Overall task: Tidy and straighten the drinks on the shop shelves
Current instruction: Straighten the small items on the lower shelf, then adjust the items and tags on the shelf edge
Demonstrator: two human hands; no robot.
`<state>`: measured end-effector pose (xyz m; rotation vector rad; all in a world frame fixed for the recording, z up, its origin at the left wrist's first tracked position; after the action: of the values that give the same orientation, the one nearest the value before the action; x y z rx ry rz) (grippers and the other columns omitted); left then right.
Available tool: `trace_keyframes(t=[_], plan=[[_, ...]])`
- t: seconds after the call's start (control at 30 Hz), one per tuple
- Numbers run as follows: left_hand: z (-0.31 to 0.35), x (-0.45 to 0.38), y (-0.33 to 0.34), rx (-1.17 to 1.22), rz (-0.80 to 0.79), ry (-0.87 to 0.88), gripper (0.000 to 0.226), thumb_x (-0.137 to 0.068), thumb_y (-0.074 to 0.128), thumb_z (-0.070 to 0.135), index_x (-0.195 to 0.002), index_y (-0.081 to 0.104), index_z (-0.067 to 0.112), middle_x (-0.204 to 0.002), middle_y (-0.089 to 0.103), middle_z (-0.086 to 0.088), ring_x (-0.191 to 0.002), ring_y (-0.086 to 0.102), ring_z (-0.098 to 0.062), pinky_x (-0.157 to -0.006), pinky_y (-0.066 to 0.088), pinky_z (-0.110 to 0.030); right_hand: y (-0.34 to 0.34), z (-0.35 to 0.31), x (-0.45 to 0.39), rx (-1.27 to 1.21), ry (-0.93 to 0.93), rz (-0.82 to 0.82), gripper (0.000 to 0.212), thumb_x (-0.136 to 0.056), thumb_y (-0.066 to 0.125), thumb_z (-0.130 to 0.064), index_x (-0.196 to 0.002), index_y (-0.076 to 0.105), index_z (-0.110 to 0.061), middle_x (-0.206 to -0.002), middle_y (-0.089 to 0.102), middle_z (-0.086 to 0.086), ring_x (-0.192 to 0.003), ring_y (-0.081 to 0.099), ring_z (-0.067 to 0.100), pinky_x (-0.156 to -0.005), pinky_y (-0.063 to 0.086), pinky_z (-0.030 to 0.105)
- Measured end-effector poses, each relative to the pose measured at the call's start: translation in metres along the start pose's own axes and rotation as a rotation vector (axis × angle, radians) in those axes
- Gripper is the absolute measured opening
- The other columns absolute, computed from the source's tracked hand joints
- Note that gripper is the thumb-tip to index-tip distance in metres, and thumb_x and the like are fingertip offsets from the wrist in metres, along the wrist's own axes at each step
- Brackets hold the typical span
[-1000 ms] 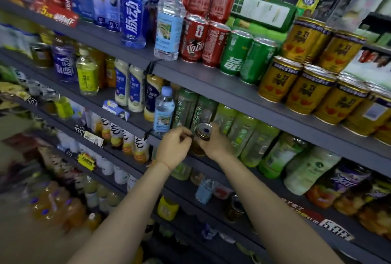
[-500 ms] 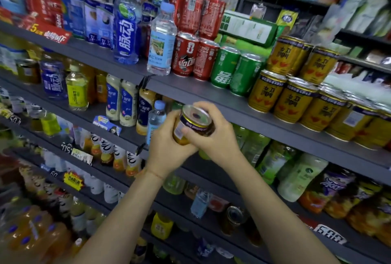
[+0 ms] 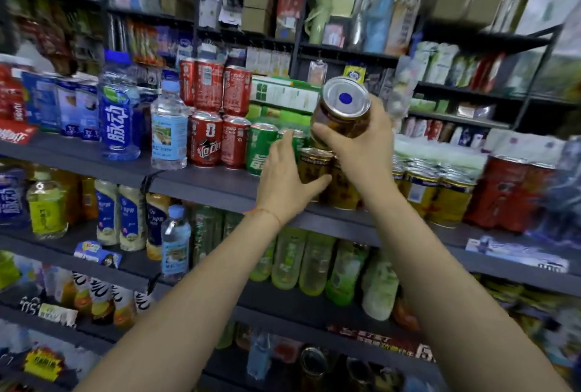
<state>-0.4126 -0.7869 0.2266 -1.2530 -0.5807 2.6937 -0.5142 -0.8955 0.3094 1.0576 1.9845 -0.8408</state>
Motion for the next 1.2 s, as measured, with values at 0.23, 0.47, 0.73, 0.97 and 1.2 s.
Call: trace_keyframes(t=[0.23, 0.47, 0.73, 0.97, 1.2], plan=[[0.001, 0.003, 0.053, -0.139, -0.084, -0.089, 0.109, -0.072, 0.06, 0.077, -0.154, 0.009, 0.025, -0.154, 0.024, -0.01, -0.142, 0.028, -0.03, -0.109, 0.033, -0.048, -0.017, 0.062, -0.045, 0.189, 0.152, -0.034, 0.062, -0.071, 0.084, -0.041, -0.119, 0.054, -0.015, -0.114, 0.065, 0.002, -0.106, 0.061, 0.021, -0.08, 0.048, 0.03], [0.002, 0.003, 0.053, -0.252, -0.023, -0.07, 0.105, -0.074, 0.057, 0.077, -0.152, 0.01, 0.025, -0.152, 0.03, -0.013, -0.139, 0.032, -0.031, -0.105, 0.038, -0.047, 0.0, 0.099, -0.061, 0.355, 0.245, -0.132, 0.072, -0.067, 0.084, -0.049, -0.121, 0.051, -0.014, -0.12, 0.061, 0.009, -0.112, 0.058, 0.027, -0.088, 0.054, 0.044], [0.001, 0.003, 0.053, -0.263, -0.025, -0.08, 0.103, -0.073, 0.055, 0.079, -0.151, 0.01, 0.028, -0.152, 0.03, -0.013, -0.139, 0.033, -0.031, -0.104, 0.041, -0.048, -0.002, 0.11, -0.068, 0.373, 0.316, -0.17, 0.083, -0.073, 0.079, -0.054, -0.132, 0.039, -0.012, -0.122, 0.062, 0.011, -0.108, 0.062, 0.032, -0.083, 0.056, 0.047], [0.002, 0.004, 0.051, -0.217, -0.042, -0.077, 0.1, -0.078, 0.054, 0.075, -0.153, 0.008, 0.028, -0.154, 0.027, -0.012, -0.14, 0.032, -0.03, -0.108, 0.037, -0.049, -0.004, 0.085, -0.064, 0.573, 0.189, -0.092, 0.078, -0.085, 0.067, -0.051, -0.14, 0.035, -0.007, -0.137, 0.044, 0.018, -0.125, 0.045, 0.036, -0.095, 0.048, 0.047], [-0.048, 0.006, -0.027, -0.104, 0.267, -0.202, 0.036, -0.087, 0.062, 0.025, -0.122, 0.057, 0.015, -0.128, 0.048, -0.006, -0.121, 0.048, -0.027, -0.1, 0.035, -0.042, 0.042, -0.012, -0.021, 0.155, -0.402, -0.041, 0.009, -0.087, 0.055, -0.013, -0.089, 0.061, -0.007, -0.09, 0.056, 0.007, -0.09, 0.05, 0.022, -0.076, 0.036, 0.029]])
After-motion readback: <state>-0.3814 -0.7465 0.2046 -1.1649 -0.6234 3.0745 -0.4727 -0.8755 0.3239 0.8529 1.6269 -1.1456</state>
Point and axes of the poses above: each hand's wrist, its own x-axis away from the middle knuckle, its own y-axis out of the palm, z = x × y, the point moved 8 cm from there along -x, towards the middle knuckle
